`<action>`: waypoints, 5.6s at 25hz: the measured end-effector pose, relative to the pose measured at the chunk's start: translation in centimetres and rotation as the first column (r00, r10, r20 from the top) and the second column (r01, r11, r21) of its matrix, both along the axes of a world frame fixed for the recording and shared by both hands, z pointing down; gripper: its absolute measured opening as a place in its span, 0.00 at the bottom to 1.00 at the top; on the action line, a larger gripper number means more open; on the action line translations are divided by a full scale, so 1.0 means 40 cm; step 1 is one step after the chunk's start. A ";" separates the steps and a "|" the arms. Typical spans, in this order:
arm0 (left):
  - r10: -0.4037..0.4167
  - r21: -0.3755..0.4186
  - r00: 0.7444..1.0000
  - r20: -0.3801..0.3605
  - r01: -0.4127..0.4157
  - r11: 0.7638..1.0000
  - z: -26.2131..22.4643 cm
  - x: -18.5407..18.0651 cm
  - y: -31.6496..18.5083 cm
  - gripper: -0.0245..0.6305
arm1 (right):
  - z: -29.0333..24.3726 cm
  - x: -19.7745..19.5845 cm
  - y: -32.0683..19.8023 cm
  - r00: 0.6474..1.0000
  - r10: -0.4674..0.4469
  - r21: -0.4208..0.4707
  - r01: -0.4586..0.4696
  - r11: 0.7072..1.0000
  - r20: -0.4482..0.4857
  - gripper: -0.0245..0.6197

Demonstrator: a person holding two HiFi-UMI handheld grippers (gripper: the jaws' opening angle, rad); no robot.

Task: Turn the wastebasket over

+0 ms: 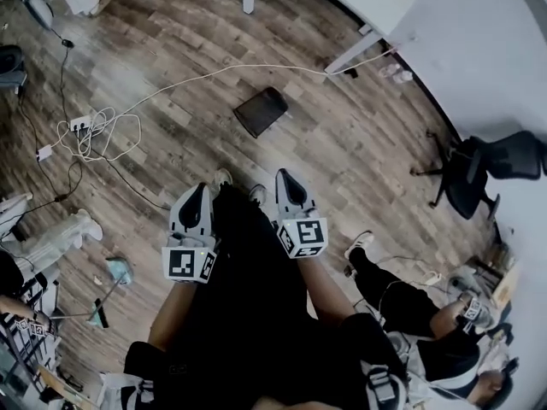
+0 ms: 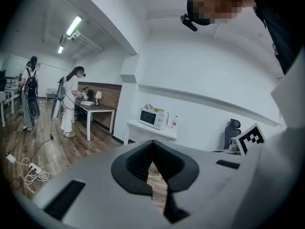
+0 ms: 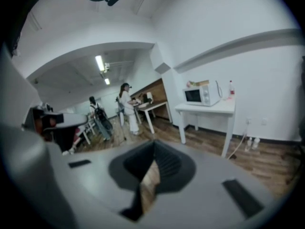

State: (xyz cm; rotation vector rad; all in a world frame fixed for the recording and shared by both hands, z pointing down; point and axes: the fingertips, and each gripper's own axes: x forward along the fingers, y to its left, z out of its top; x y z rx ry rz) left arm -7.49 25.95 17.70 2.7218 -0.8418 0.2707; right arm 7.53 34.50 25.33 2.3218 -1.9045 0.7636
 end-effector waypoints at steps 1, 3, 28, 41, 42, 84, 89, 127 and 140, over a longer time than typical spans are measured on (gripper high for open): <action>-0.004 -0.004 1.000 0.000 0.004 1.000 0.004 0.007 -0.014 0.09 | 0.011 0.007 -0.014 1.000 -0.002 -0.008 0.002 1.000 0.000 0.09; -0.008 -0.008 1.000 0.002 0.008 1.000 0.017 0.027 -0.047 0.09 | 0.030 0.022 -0.046 1.000 -0.005 -0.020 0.004 1.000 -0.005 0.09; -0.051 -0.073 0.996 -0.066 0.046 0.996 0.181 0.177 -0.532 0.09 | 0.375 0.157 -0.547 0.992 -0.117 -0.238 0.104 0.966 -0.040 0.09; -0.180 -0.138 0.982 -0.057 0.171 0.976 0.394 0.214 -0.636 0.09 | 0.803 0.171 -0.678 0.972 -0.231 -0.385 0.226 0.895 0.034 0.09; -0.187 -0.148 0.981 -0.057 0.177 0.973 0.415 0.218 -0.642 0.09 | 0.844 0.173 -0.683 0.971 -0.236 -0.399 0.230 0.888 0.033 0.09; -0.225 -0.275 0.974 0.039 0.227 0.934 0.917 0.094 -0.674 0.09 | 1.925 0.136 -0.387 0.978 -0.190 -0.903 0.153 0.403 0.081 0.43; -0.232 -0.279 0.972 0.040 0.233 0.931 0.915 0.092 -0.675 0.09 | 1.915 0.129 -0.386 0.974 -0.220 -0.909 0.142 0.391 0.057 0.14; -0.084 -0.599 0.945 0.315 0.267 0.755 1.553 0.183 -0.576 0.46 | 1.527 0.289 -0.551 0.925 -0.084 -0.739 0.349 0.576 0.372 0.12; -0.021 -0.722 0.922 0.386 0.316 0.616 1.705 0.068 -0.518 0.47 | 1.238 0.138 -0.674 0.832 -0.217 -0.541 0.507 0.671 0.511 0.12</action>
